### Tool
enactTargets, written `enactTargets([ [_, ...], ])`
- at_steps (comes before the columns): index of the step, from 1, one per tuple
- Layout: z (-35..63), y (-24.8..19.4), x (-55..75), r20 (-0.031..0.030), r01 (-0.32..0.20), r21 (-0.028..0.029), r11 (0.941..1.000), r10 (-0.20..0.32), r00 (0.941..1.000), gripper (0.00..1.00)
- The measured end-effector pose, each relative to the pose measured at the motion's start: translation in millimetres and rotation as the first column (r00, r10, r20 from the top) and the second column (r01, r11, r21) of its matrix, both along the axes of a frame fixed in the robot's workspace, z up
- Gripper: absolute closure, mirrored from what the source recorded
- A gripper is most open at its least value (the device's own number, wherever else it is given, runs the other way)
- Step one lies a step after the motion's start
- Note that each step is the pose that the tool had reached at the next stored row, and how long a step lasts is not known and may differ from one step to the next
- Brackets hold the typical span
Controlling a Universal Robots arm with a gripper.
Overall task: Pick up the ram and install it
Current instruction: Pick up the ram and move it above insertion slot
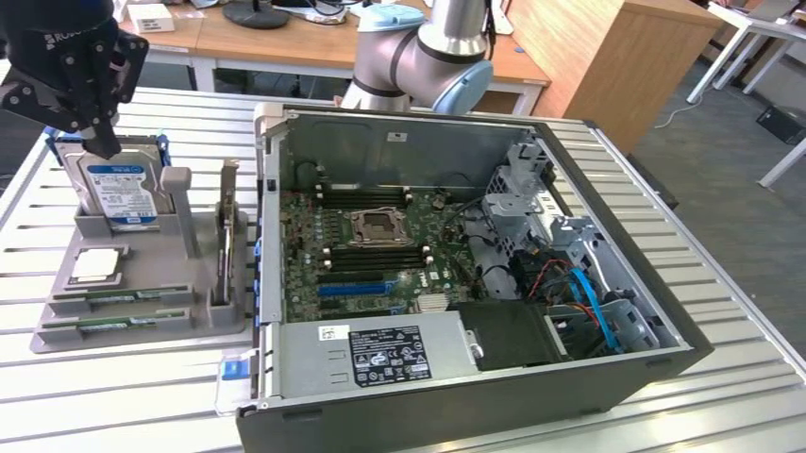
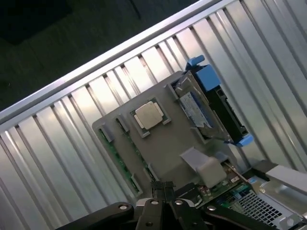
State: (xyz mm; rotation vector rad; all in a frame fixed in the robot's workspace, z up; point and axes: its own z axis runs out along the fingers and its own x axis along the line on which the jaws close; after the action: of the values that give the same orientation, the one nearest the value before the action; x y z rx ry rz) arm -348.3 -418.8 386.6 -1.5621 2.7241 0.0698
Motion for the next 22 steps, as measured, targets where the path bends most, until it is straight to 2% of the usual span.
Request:
enactTargets([
  [3, -0.3, 0.0, 0.0, 0.0000, -0.054, 0.0001, 0.9985, 0.054, 0.9985, 0.89],
  [6, -0.6, 0.0, 0.0, 0.0001, -0.108, 0.0000, 0.9942, 0.108, 0.9942, 0.89],
  [11, -1.2, 0.0, 0.0, 0.0001, -0.198, 0.0001, 0.9802, 0.198, 0.9802, 0.89],
  [13, -1.4, 0.0, 0.0, 0.0001, -0.233, 0.0001, 0.9724, 0.233, 0.9724, 0.89],
  [17, -1.9, 0.0, 0.0, 0.0001, -0.304, 0.0001, 0.9527, 0.304, 0.9527, 0.89],
  [20, -2.3, 0.0, 0.0, 0.0000, -0.355, 0.0000, 0.9350, 0.355, 0.9350, 0.89],
  [22, -2.6, 0.0, 0.0, 0.0001, -0.390, 0.0000, 0.9210, 0.390, 0.9210, 0.89],
])
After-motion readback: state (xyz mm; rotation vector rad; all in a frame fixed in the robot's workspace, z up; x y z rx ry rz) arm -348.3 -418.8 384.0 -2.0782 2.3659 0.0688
